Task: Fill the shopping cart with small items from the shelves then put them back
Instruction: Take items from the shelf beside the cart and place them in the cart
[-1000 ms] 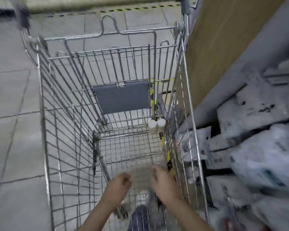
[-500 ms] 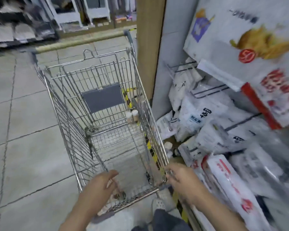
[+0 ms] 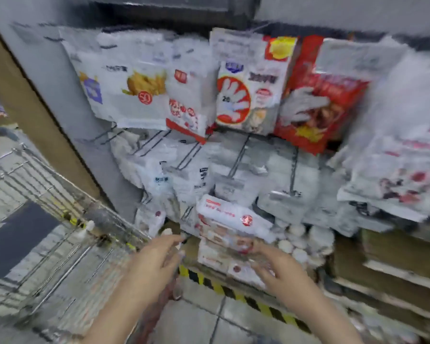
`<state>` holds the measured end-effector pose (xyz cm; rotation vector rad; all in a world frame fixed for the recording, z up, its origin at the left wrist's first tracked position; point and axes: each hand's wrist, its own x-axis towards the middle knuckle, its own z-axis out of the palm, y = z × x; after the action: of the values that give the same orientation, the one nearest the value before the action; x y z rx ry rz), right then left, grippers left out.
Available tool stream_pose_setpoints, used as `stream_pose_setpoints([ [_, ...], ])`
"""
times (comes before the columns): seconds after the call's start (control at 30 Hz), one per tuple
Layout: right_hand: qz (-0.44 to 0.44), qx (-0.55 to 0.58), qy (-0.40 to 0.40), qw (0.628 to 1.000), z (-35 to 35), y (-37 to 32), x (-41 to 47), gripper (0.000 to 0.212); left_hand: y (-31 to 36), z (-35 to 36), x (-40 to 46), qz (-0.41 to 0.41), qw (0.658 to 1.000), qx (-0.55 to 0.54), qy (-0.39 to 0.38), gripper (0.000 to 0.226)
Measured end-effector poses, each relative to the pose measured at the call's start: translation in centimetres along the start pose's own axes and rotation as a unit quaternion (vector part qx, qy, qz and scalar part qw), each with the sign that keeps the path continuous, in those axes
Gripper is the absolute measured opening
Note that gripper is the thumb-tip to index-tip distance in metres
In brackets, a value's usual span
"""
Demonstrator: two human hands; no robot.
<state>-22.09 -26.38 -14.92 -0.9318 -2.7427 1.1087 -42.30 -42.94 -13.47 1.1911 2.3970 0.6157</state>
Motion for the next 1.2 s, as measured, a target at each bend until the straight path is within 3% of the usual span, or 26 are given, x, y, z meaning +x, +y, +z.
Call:
stream_pose_setpoints([
  [0.23,0.153,0.050,0.166,0.973,-8.9,7.4,-10.4,0.019,14.6,5.0,2.8,0.187,0.973,0.003,-0.137,0.035],
  [0.47,0.202,0.083,0.293,0.931,-17.8,15.8,-20.0,0.015,30.3,11.9,4.8,0.310,0.931,0.039,-0.188,0.037],
  [0.8,0.137,0.081,0.366,0.917,-30.1,24.7,-22.2,0.015,45.6,17.5,7.4,0.425,0.901,0.002,-0.090,0.033],
  [1.0,0.107,0.075,0.379,0.916,-36.0,28.8,-21.4,0.014,49.2,18.6,9.6,0.405,0.906,-0.116,-0.045,0.018],
  [1.07,0.091,0.061,0.385,0.916,-37.6,30.4,-20.5,0.015,49.9,18.7,10.3,0.389,0.909,-0.147,-0.032,0.023],
  [1.2,0.101,-0.052,0.380,0.918,-40.7,32.9,-17.3,0.014,51.4,19.2,11.6,0.366,0.917,-0.158,-0.010,0.026],
])
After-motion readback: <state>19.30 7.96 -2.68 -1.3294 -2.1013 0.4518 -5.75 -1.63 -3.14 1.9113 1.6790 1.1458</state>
